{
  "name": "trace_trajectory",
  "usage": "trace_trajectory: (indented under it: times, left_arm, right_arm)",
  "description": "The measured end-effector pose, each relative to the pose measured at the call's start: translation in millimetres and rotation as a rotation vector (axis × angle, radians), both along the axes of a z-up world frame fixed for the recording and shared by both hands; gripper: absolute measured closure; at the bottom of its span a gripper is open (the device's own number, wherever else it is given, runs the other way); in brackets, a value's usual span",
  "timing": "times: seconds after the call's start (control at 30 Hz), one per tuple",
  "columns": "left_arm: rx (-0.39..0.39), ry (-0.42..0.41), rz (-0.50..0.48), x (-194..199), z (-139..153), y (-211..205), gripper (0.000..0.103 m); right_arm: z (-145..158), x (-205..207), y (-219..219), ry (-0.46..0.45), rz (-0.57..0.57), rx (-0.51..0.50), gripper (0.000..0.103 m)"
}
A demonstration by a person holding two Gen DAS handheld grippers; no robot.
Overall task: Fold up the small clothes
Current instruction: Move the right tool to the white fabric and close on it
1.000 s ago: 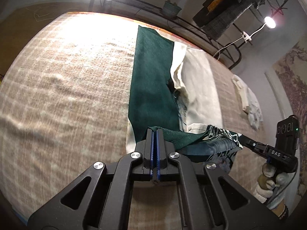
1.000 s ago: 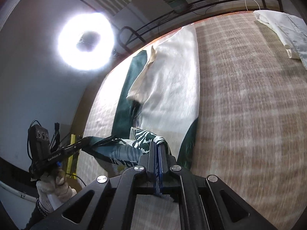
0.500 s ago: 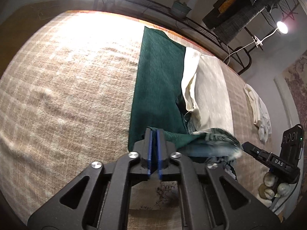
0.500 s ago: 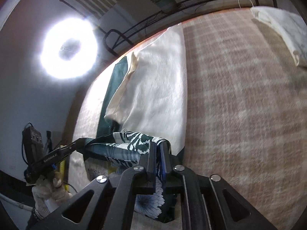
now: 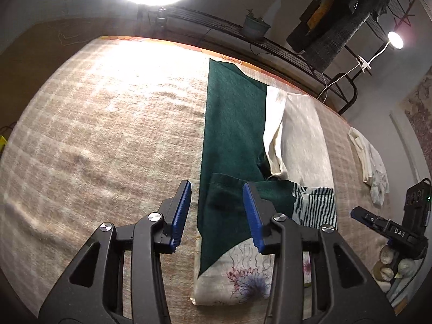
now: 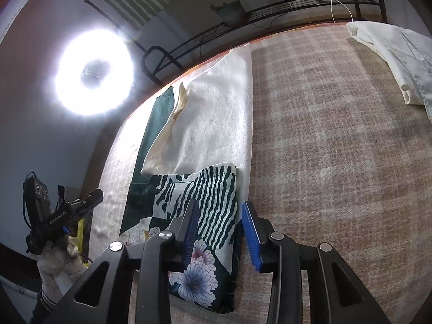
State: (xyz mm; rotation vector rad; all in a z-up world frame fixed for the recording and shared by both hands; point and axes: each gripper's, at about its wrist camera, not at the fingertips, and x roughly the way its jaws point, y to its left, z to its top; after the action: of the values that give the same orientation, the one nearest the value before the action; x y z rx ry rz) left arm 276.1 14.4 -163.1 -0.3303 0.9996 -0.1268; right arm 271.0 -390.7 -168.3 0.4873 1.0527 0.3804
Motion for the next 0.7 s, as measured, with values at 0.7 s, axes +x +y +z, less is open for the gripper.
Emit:
trace_trajectory:
  times: [0.7]
  left_arm:
    - [0.149, -0.082, -0.056, 127.7, -12.9, -8.7, 0.061]
  right_arm:
    - [15.0, 95.6, 21.7, -0.17, 0.093, -0.22, 0.065]
